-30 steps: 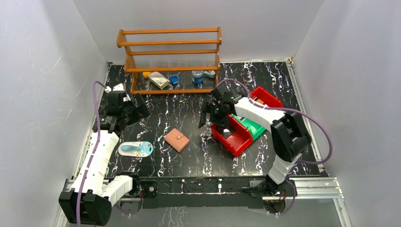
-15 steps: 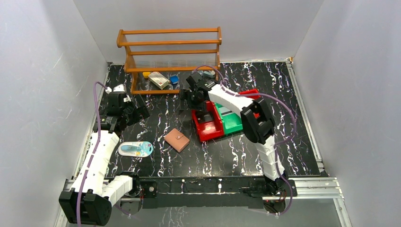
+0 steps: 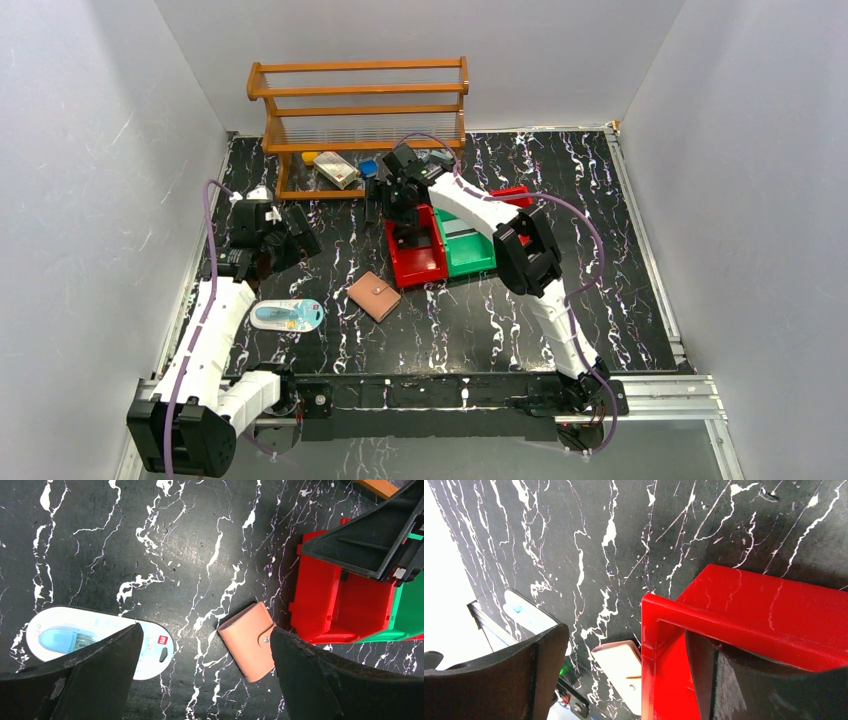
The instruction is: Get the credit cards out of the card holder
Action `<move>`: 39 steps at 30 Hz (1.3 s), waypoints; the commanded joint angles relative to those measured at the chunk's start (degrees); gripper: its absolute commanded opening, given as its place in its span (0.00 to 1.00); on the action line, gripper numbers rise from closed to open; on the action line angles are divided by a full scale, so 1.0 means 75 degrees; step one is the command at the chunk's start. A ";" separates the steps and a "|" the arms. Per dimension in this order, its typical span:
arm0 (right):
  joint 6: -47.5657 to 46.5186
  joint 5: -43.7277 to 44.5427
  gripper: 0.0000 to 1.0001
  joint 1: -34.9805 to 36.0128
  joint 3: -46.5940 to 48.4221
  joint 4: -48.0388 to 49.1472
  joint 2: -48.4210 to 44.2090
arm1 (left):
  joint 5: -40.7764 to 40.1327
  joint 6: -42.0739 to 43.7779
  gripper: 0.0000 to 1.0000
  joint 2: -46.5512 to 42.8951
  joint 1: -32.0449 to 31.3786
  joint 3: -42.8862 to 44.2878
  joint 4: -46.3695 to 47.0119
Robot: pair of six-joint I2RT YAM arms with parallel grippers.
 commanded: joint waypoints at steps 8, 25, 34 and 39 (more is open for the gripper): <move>-0.0734 0.1072 0.98 0.0038 -0.0985 -0.0090 -0.2346 | 0.0787 0.0076 0.98 0.0057 0.0035 -0.0148 0.0235; -0.0409 0.0961 0.98 -0.1093 -0.5233 0.1129 -0.4360 | 0.2138 -0.0662 0.98 0.0507 0.0036 -0.1019 0.1107; 0.0000 -0.0222 0.97 -0.1097 -0.5306 0.1811 -0.3890 | 0.1926 -0.0689 0.98 0.0464 0.0036 -0.1096 0.1028; 0.0169 -0.0536 0.96 -0.1092 -0.5177 0.2207 -0.3748 | 0.1755 -0.0789 0.98 0.0625 0.0036 -0.1224 0.1183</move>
